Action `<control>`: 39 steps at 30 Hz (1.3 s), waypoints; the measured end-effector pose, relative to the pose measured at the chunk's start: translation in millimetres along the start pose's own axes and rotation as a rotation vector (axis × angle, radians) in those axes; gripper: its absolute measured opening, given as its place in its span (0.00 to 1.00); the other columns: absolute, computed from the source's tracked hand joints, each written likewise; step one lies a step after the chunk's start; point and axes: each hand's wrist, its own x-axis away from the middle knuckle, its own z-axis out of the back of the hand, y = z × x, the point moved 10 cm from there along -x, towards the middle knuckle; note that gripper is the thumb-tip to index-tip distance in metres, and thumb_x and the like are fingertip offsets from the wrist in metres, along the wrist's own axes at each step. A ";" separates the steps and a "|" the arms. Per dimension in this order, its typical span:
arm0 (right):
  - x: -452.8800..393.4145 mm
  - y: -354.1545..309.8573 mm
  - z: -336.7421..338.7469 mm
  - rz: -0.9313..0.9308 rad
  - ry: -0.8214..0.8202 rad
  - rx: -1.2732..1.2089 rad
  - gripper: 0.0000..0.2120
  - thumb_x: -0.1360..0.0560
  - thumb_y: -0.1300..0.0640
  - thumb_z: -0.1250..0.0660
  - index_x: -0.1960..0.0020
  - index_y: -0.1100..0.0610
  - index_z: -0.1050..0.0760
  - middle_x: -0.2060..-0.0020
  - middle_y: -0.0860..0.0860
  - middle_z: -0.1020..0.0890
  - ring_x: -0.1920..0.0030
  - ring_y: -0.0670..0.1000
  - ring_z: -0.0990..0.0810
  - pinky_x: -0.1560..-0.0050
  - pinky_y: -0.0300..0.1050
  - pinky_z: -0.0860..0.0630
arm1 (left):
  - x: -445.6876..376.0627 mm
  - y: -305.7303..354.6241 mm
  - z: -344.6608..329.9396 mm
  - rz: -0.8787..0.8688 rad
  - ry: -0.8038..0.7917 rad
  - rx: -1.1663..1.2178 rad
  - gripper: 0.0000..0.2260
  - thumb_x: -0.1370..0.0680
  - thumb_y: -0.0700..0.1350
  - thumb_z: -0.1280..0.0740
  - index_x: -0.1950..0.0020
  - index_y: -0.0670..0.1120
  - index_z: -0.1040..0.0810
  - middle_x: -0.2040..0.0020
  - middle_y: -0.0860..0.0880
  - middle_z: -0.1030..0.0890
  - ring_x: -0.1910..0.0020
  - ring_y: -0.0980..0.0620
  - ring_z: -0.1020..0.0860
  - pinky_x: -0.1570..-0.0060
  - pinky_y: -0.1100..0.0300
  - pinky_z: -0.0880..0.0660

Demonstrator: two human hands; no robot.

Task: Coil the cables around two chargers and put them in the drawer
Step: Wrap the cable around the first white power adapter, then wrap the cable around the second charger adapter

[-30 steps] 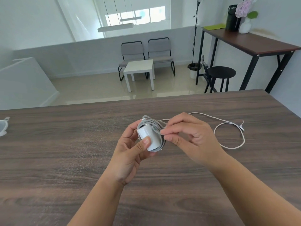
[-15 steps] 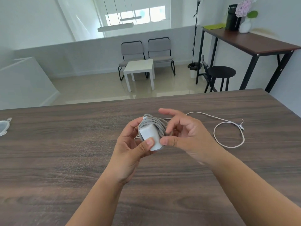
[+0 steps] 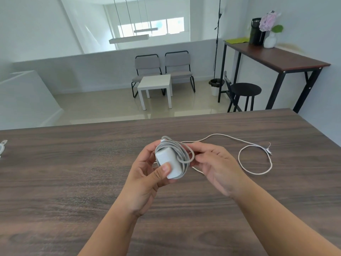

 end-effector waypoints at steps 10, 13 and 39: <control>-7.5 -15.2 1.0 0.025 -0.008 0.164 0.09 0.35 0.63 0.23 0.55 0.61 0.16 0.60 0.57 0.15 0.59 0.51 0.19 0.57 0.39 0.22 | 0.6 -9.1 0.5 0.065 -0.036 0.037 0.31 0.41 0.51 0.17 0.39 0.52 0.20 0.44 0.46 0.19 0.51 0.47 0.18 0.59 0.55 0.18; -7.2 -13.7 -1.7 0.022 -0.044 0.334 0.09 0.31 0.69 0.27 0.55 0.58 0.15 0.62 0.56 0.17 0.62 0.48 0.22 0.60 0.38 0.25 | -2.3 -4.2 11.7 0.028 0.010 0.089 0.31 0.40 0.51 0.17 0.39 0.51 0.21 0.43 0.45 0.19 0.51 0.47 0.17 0.61 0.57 0.18; -4.8 103.1 -29.0 -0.248 -0.107 0.520 0.26 0.30 0.57 0.33 0.35 0.38 0.31 0.47 0.44 0.17 0.43 0.41 0.20 0.37 0.44 0.27 | 22.8 -46.2 98.8 0.221 0.448 -0.158 0.15 0.26 0.40 0.29 0.40 0.47 0.23 0.51 0.46 0.17 0.60 0.54 0.17 0.66 0.59 0.21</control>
